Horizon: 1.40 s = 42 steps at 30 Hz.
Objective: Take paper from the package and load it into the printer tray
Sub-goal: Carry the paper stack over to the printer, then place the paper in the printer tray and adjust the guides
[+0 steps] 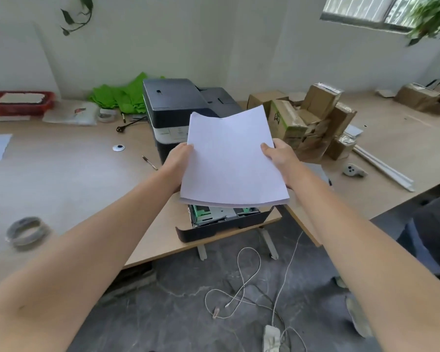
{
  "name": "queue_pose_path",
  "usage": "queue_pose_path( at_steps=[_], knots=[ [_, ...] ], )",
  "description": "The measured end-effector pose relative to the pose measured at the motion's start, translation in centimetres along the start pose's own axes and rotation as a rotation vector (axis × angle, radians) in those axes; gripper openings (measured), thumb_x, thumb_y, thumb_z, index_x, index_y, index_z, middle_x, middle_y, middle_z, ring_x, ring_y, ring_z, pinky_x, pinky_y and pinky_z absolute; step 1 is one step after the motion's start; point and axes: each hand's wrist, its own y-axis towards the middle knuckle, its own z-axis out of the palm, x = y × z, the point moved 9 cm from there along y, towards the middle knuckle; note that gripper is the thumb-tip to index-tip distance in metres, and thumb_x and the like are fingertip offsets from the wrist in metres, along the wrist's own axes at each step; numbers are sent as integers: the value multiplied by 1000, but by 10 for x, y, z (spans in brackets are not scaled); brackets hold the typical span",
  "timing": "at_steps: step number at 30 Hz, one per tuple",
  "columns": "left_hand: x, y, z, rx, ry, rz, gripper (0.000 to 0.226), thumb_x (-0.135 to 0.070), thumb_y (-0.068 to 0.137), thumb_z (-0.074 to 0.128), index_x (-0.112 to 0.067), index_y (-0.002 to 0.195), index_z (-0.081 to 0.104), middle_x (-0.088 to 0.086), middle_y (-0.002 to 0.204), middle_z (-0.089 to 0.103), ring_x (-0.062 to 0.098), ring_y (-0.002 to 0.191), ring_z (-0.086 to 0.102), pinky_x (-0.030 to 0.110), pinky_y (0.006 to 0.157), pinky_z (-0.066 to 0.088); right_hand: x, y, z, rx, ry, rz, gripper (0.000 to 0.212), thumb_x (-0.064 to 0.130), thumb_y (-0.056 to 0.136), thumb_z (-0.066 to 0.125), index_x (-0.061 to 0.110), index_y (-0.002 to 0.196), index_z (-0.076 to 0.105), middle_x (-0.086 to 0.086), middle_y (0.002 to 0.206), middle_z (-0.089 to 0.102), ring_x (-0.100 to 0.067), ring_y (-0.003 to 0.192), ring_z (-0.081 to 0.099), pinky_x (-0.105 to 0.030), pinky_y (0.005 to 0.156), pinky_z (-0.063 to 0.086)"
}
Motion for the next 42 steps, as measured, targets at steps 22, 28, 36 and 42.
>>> queue_pose_path(
  at_steps=[22,28,36,42],
  knots=[
    [185,142,15,-98,106,-383,25,-20,97,35,-12,108,56,18,106,63,32,84,60,36,72,49,-207,158,42,215,-260,479,19,13,100,45,8,119,46,-10,109,60,-24,88,62,-36,70,53],
    [217,158,14,-107,89,-443,23,-19,98,35,-13,106,56,16,112,64,32,96,62,43,88,51,-240,175,54,226,-260,546,18,12,99,46,12,117,50,-12,115,62,-35,108,62,-51,96,50],
    [230,188,5,-230,58,-446,32,-30,100,39,-21,127,54,7,132,58,31,121,54,52,107,41,-252,209,69,134,-138,534,25,14,96,54,17,121,53,-9,122,62,-31,109,61,-49,99,50],
    [223,210,1,-397,15,-421,43,-25,101,42,-10,141,43,9,145,45,25,123,44,32,101,32,-257,245,80,153,-139,533,44,18,95,57,15,138,45,-1,126,56,-30,118,55,-43,102,46]
  ],
)
